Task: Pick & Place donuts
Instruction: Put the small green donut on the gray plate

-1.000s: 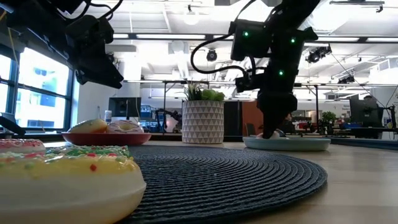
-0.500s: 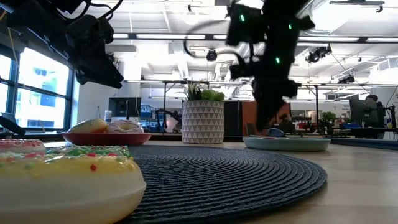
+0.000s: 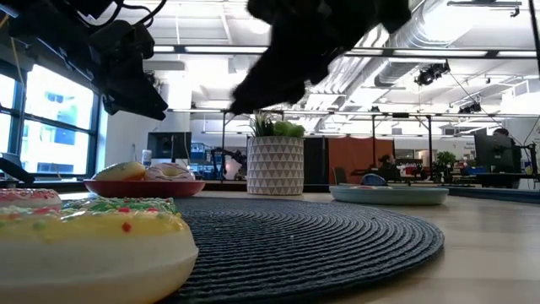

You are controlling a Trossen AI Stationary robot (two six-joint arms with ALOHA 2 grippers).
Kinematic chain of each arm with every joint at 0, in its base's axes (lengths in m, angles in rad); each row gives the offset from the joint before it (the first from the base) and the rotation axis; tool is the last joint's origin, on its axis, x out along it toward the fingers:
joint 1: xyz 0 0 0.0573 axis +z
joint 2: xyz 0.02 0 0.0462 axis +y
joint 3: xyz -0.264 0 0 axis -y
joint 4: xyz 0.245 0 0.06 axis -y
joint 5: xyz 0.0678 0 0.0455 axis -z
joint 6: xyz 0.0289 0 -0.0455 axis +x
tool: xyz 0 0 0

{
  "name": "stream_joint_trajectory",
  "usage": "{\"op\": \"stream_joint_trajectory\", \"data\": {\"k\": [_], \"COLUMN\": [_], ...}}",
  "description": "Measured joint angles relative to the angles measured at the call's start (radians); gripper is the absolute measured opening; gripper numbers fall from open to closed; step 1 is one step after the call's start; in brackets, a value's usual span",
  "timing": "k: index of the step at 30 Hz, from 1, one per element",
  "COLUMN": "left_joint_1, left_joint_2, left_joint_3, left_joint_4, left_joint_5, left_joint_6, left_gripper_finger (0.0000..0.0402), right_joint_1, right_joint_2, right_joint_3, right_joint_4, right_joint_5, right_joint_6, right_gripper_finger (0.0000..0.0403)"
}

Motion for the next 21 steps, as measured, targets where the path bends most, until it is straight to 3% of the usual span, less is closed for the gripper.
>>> {"op": "stream_joint_trajectory", "data": {"k": [4, 14, 21], "left_joint_1": [0.0, 0.0, 0.0], "left_joint_2": [0.0, 0.0, 0.0], "left_joint_3": [0.0, 0.0, 0.0], "left_joint_4": [0.0, 0.0, 0.0], "left_joint_5": [0.007, 0.011, 0.056], "left_joint_6": [-0.001, -0.003, -0.008], "left_gripper_finger": [0.0154, 0.0154, 0.0154], "right_joint_1": [0.053, 0.101, 0.102], "right_joint_2": [0.105, 0.313, 0.374], "right_joint_3": [0.048, 0.245, 0.273], "right_joint_4": [0.123, 0.098, 0.051], "right_joint_5": [-0.069, -0.145, -0.186], "right_joint_6": [-0.001, 0.016, 0.081], "right_gripper_finger": [0.0168, 0.0167, 0.0167]}}
